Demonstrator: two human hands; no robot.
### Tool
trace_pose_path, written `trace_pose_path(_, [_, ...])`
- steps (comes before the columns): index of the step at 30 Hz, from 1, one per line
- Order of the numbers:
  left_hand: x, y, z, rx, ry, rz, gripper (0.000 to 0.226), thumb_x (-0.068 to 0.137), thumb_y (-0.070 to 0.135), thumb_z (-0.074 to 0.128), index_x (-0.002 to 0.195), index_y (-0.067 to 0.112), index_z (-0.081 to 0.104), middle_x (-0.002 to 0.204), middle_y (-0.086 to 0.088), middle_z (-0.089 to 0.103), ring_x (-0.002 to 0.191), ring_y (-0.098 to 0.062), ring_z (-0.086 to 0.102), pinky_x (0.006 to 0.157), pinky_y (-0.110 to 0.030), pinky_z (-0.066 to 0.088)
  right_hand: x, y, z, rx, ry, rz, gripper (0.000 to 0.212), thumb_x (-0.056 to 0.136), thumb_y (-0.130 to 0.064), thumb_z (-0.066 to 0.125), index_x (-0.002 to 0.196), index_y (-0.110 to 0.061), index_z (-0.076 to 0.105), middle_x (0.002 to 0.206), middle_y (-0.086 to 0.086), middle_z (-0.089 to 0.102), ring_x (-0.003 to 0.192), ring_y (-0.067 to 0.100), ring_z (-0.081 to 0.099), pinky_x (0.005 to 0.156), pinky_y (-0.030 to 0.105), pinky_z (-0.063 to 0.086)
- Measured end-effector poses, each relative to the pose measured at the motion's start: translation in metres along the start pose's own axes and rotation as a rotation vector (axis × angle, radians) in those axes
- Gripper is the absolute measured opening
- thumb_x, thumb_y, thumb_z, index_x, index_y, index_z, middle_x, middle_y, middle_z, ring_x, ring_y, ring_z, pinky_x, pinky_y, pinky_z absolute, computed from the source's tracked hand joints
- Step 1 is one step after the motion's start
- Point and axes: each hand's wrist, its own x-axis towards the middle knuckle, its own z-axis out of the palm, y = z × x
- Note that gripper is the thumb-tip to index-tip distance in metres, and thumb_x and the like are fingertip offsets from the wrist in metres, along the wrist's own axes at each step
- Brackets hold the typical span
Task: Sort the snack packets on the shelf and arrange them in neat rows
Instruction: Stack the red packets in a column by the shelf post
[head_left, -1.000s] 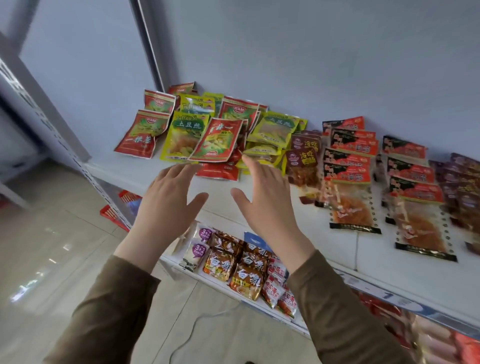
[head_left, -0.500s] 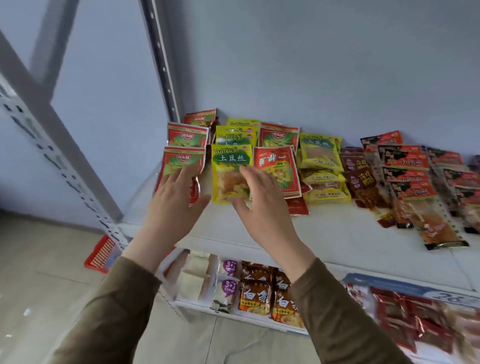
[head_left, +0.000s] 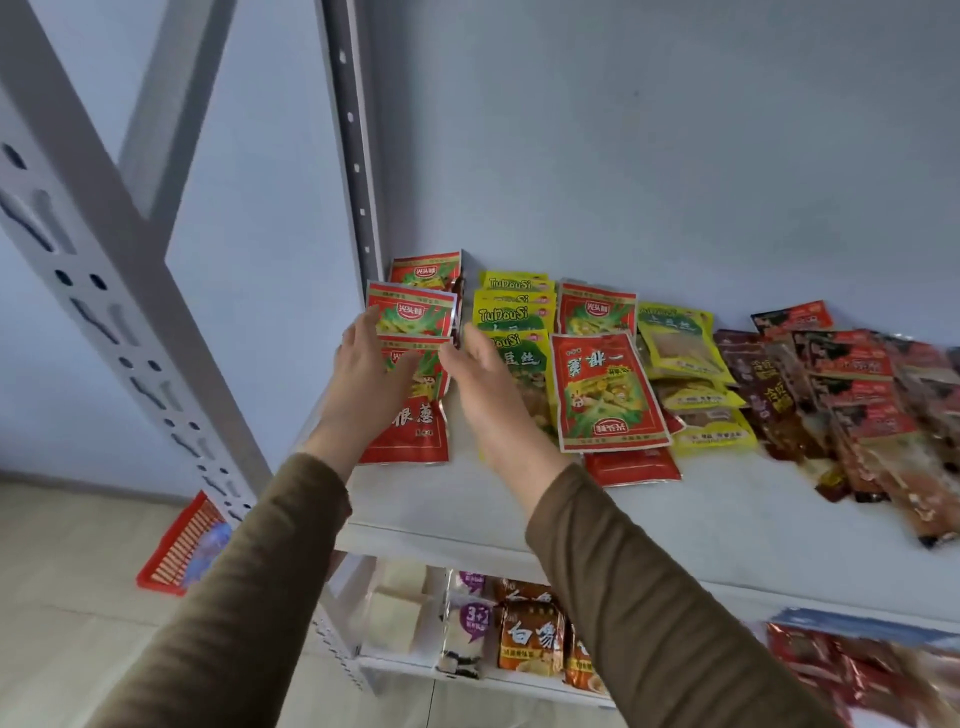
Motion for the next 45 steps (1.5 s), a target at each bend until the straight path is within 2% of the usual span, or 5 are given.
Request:
trace_pose_path(8, [0.072,-0.007,0.01,-0.173,0.054,-0.208,0.082,0.098,0.043,0.066,0.16,0.025,0.016,0.159,-0.009,0.04,0.134,-0.031,0.054,0.101,-0.046,0.054,0.098,0.008,0.026,0.083,0.121,0.011,0.063,0.103,-0.038,0.05,0.159,-0.023,0.024,0.157,0.004,0.039,0.142,0.026,0.043,0.112,0.051,0.042])
trace_pose_path(21, [0.117,-0.006,0.016,-0.464,-0.285,-0.533,0.041,0.092,0.052,0.071,0.116,0.02,0.06,0.087,-0.003,0.081,0.076,-0.025,0.079,0.063,-0.035,0.062,0.174,-0.011,0.009,0.15,0.115,0.309,0.043,0.105,-0.046,0.042,0.119,-0.01,0.061,0.116,0.014,0.071,0.1,0.033,0.072,0.092,0.05,0.058])
trace_pose_path(30, [0.113,-0.008,0.021,-0.565,-0.188,-0.444,0.042,0.091,0.031,0.078,0.127,0.024,0.058,0.102,-0.002,0.078,0.076,-0.021,0.079,0.057,-0.033,0.062,0.184,-0.01,-0.011,0.145,0.023,0.385,0.04,0.108,-0.043,0.041,0.114,-0.01,0.063,0.09,0.004,0.073,0.05,0.012,0.066,0.04,0.015,0.047])
trace_pose_path(36, [0.101,-0.02,0.024,-0.703,-0.11,-0.304,0.038,0.09,0.021,0.079,0.123,0.031,0.063,0.105,0.001,0.078,0.083,-0.025,0.079,0.068,-0.041,0.065,0.193,-0.007,-0.019,0.149,-0.041,0.353,0.054,0.089,-0.068,0.057,0.101,-0.017,0.071,0.084,0.003,0.079,0.077,0.023,0.077,0.092,0.044,0.058])
trace_pose_path(45, [0.096,-0.015,0.017,-0.733,-0.146,-0.295,0.051,0.087,0.028,0.082,0.129,0.036,0.054,0.107,0.01,0.075,0.084,-0.022,0.079,0.063,-0.035,0.064,0.193,-0.007,-0.025,0.08,0.024,0.354,0.021,0.098,0.003,0.054,0.116,-0.007,0.059,0.113,0.019,0.067,0.097,0.032,0.067,0.08,0.044,0.058])
